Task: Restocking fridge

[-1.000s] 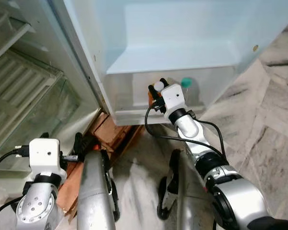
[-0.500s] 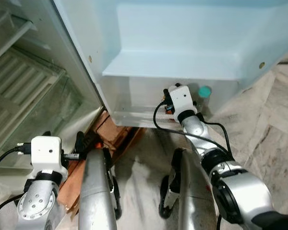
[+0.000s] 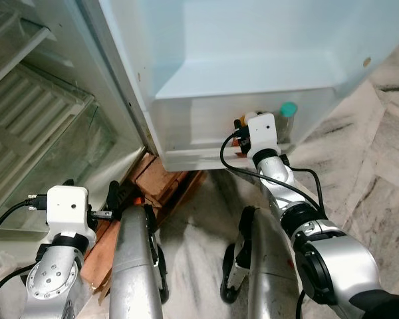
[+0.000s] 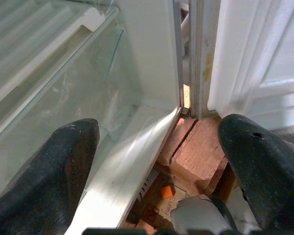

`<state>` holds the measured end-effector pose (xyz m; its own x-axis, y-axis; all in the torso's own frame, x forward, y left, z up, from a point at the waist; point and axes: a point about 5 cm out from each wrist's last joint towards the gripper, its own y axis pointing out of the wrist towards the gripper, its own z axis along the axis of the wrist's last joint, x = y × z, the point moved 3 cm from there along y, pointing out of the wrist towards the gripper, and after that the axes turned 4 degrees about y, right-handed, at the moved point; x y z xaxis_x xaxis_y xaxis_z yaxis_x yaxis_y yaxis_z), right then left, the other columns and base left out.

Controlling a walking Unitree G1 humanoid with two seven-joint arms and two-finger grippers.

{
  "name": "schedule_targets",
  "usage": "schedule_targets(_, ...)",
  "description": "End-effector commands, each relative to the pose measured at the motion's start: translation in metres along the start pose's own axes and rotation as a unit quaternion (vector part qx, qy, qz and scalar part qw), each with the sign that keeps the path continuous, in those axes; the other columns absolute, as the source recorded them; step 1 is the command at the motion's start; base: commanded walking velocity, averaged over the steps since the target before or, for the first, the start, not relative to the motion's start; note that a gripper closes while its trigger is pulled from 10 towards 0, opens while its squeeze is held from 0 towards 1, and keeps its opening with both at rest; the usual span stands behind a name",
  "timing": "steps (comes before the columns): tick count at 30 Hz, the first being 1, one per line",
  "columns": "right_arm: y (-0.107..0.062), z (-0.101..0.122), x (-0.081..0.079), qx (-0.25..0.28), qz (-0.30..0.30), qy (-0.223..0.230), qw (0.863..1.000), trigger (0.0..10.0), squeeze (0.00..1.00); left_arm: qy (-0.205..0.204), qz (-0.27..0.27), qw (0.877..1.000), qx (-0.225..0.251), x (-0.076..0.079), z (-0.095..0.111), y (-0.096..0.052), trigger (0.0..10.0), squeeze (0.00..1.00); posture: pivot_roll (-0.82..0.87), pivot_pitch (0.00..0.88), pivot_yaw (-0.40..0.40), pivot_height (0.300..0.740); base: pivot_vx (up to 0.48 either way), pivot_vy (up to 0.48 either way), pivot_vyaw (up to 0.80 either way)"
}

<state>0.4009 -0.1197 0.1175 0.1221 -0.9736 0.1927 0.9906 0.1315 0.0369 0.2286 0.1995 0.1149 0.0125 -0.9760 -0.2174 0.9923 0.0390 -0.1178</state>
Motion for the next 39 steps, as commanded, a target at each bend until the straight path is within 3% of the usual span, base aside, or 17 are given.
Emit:
schedule_targets(1,0.001,0.002,0.000,0.002,0.000,-0.003,1.000,10.0,1.00,0.003,-0.003,1.000,-0.020,-0.002,-0.010,-0.003,10.0,0.00,0.20,0.286,0.008,0.554,0.000,0.000,0.00)
schedule_targets(7,0.009,0.023,0.004,0.038,0.003,-0.012,0.999,10.0,1.00,0.002,-0.009,1.000,-0.020,0.000,-0.011,0.003,10.0,0.00,0.18,0.260,0.016,0.554,0.000,0.000,0.00)
schedule_targets(11,0.016,0.043,0.010,0.063,0.005,-0.024,0.998,10.0,1.00,-0.002,-0.023,1.000,-0.005,0.010,-0.009,0.019,10.0,0.00,0.14,0.215,0.023,0.554,0.000,0.000,0.00)
schedule_targets(21,0.016,0.049,0.011,0.072,0.030,-0.017,0.997,10.0,1.00,-0.006,-0.032,0.999,0.002,0.018,-0.009,0.036,10.0,0.00,0.10,0.171,0.036,0.554,0.000,0.000,0.00)
schedule_targets(27,-0.010,0.029,-0.001,0.067,0.077,0.004,0.995,10.0,1.00,0.000,-0.039,0.999,-0.005,0.025,-0.013,0.039,10.0,0.00,0.05,0.169,0.041,0.554,0.000,0.000,0.00)
schedule_targets(28,-0.026,0.017,-0.003,0.052,0.082,0.030,0.995,10.0,1.00,-0.007,-0.040,0.999,-0.006,0.030,-0.018,0.038,10.0,0.00,0.04,0.155,0.036,0.554,0.000,0.000,0.00)
schedule_targets(30,-0.041,0.006,-0.005,0.036,0.085,0.046,0.995,10.0,0.92,-0.012,-0.042,0.999,-0.010,0.034,-0.022,0.038,10.0,0.00,0.03,0.135,0.029,0.554,0.000,0.000,0.00)
schedule_targets(31,-0.055,-0.002,-0.007,0.027,0.084,0.059,0.994,10.0,0.44,-0.014,-0.045,0.999,-0.010,0.037,-0.024,0.038,10.0,0.00,0.02,0.126,0.026,0.554,0.000,0.000,0.00)
schedule_targets(32,-0.055,-0.002,-0.007,0.027,0.084,0.059,0.994,10.0,0.44,-0.014,-0.045,0.999,-0.010,0.037,-0.024,0.038,10.0,0.00,0.02,0.126,0.026,0.554,0.000,0.000,0.00)
schedule_targets(33,-0.066,-0.009,-0.007,0.021,0.075,0.072,0.994,10.0,0.00,-0.016,-0.046,0.999,-0.009,0.039,-0.025,0.038,10.0,0.00,0.02,0.100,0.023,0.554,0.000,0.000,0.00)
schedule_targets(37,-0.099,-0.023,-0.005,0.015,0.035,0.085,0.996,10.0,0.00,-0.022,-0.038,0.999,-0.009,0.037,-0.030,0.039,10.0,0.00,0.00,0.052,0.031,0.554,0.000,0.000,0.00)
schedule_targets(39,-0.103,-0.026,-0.004,0.013,0.025,0.084,0.996,10.0,0.00,-0.023,-0.038,0.999,-0.009,0.037,-0.031,0.039,10.0,0.00,0.00,0.047,0.032,0.554,0.000,0.000,0.00)
